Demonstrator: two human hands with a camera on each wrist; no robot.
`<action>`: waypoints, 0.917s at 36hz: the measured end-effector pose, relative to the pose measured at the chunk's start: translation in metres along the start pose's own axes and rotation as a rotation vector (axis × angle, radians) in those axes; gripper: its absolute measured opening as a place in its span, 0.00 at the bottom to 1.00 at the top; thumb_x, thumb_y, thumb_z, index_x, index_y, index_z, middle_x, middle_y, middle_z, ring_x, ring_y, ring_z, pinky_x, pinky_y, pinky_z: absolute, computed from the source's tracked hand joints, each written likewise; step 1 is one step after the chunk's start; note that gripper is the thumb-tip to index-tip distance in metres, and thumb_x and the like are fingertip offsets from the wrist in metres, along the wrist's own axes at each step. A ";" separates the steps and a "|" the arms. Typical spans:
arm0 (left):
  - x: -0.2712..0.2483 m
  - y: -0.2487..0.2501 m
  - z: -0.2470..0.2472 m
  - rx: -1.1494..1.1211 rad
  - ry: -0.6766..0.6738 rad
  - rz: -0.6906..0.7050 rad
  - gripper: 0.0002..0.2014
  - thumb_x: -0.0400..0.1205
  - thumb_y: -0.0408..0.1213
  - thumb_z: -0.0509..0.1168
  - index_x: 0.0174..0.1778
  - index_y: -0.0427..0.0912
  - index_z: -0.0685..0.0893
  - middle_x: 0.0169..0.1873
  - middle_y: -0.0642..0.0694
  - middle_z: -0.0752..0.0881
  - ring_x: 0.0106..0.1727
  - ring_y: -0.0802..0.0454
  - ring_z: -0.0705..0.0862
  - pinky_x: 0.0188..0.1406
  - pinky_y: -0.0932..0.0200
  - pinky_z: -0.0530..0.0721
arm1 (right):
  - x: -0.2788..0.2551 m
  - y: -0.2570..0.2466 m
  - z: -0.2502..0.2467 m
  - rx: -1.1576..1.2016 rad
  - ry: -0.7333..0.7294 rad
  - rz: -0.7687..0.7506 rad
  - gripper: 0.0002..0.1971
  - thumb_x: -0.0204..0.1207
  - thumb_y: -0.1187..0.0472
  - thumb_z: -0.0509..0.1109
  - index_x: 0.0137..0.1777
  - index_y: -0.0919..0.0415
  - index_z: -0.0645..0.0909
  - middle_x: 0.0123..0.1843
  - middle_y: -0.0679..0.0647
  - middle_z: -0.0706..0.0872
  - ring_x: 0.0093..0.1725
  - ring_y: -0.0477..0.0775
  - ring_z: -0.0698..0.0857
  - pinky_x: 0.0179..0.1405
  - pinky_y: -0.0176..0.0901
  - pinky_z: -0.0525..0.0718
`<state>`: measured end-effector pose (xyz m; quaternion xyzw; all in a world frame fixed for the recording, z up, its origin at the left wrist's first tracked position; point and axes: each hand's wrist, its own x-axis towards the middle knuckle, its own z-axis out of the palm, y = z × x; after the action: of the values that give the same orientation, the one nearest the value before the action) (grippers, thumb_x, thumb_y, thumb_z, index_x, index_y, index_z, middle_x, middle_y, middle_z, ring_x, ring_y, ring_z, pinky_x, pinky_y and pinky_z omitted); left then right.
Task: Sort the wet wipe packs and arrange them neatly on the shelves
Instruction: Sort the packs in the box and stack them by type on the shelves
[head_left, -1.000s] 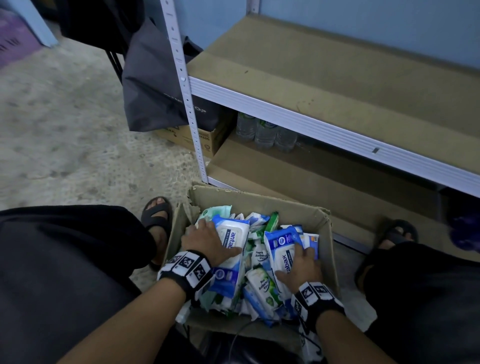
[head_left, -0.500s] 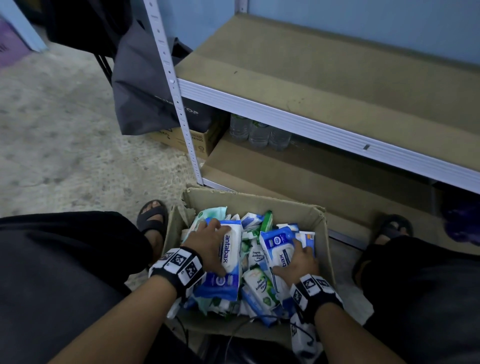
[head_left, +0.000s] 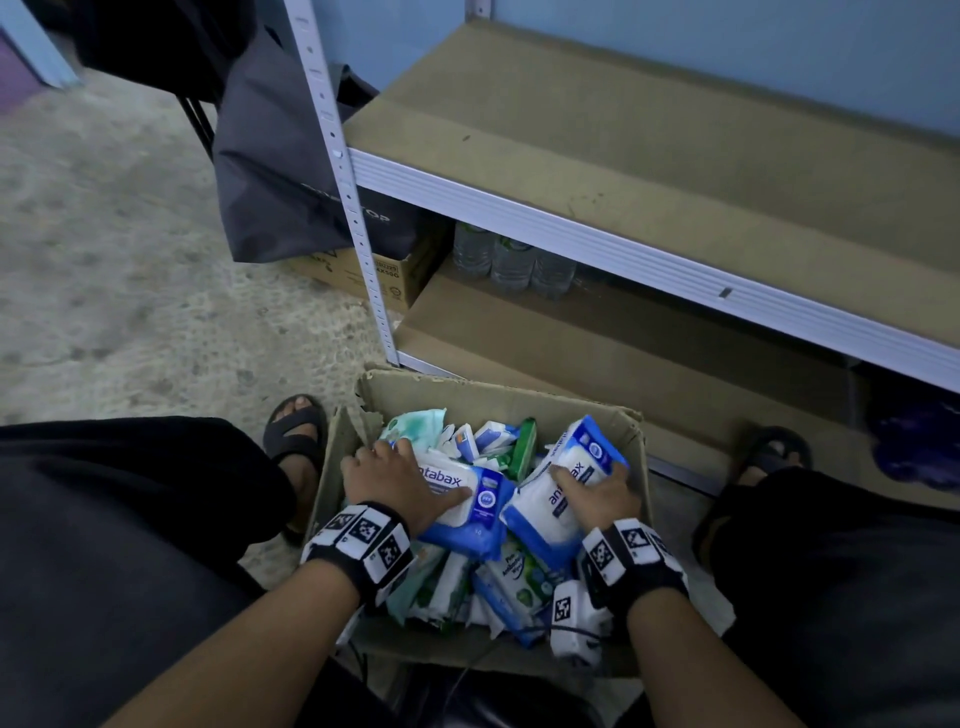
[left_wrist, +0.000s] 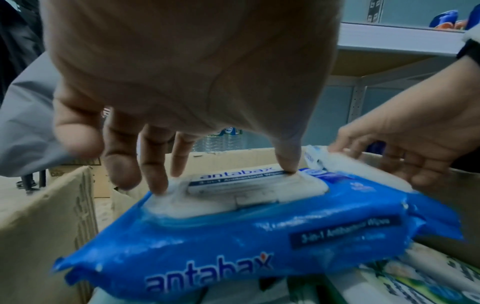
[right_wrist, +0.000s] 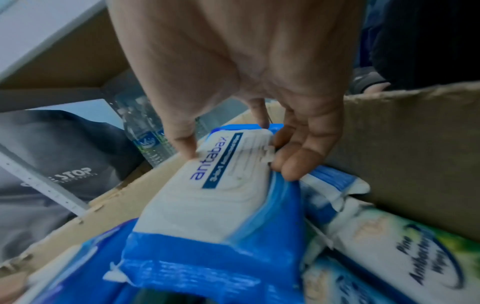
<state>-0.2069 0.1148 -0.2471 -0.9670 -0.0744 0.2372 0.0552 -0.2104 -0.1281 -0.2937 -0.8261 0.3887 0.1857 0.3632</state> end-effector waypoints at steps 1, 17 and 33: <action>0.000 -0.002 -0.002 -0.004 0.011 0.026 0.57 0.64 0.85 0.50 0.81 0.45 0.62 0.75 0.41 0.70 0.74 0.40 0.71 0.69 0.45 0.69 | 0.001 0.002 0.000 -0.023 0.004 0.011 0.48 0.69 0.37 0.75 0.84 0.57 0.59 0.72 0.64 0.78 0.68 0.68 0.80 0.64 0.53 0.81; 0.012 -0.018 -0.009 -0.076 -0.125 0.409 0.45 0.67 0.59 0.76 0.80 0.58 0.65 0.72 0.49 0.71 0.74 0.43 0.68 0.69 0.44 0.76 | 0.000 0.009 -0.003 -0.906 -0.289 -0.571 0.47 0.74 0.62 0.72 0.87 0.41 0.48 0.88 0.51 0.44 0.84 0.65 0.49 0.77 0.59 0.69; 0.020 -0.026 -0.009 -0.157 -0.197 0.352 0.49 0.63 0.60 0.80 0.79 0.53 0.68 0.71 0.46 0.71 0.72 0.42 0.69 0.71 0.45 0.75 | 0.001 0.004 -0.001 -1.066 -0.222 -0.605 0.39 0.71 0.49 0.78 0.80 0.52 0.66 0.85 0.55 0.49 0.82 0.65 0.53 0.75 0.63 0.69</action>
<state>-0.1881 0.1428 -0.2449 -0.9386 0.0721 0.3301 -0.0699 -0.2123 -0.1311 -0.2953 -0.9432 -0.0489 0.3278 -0.0241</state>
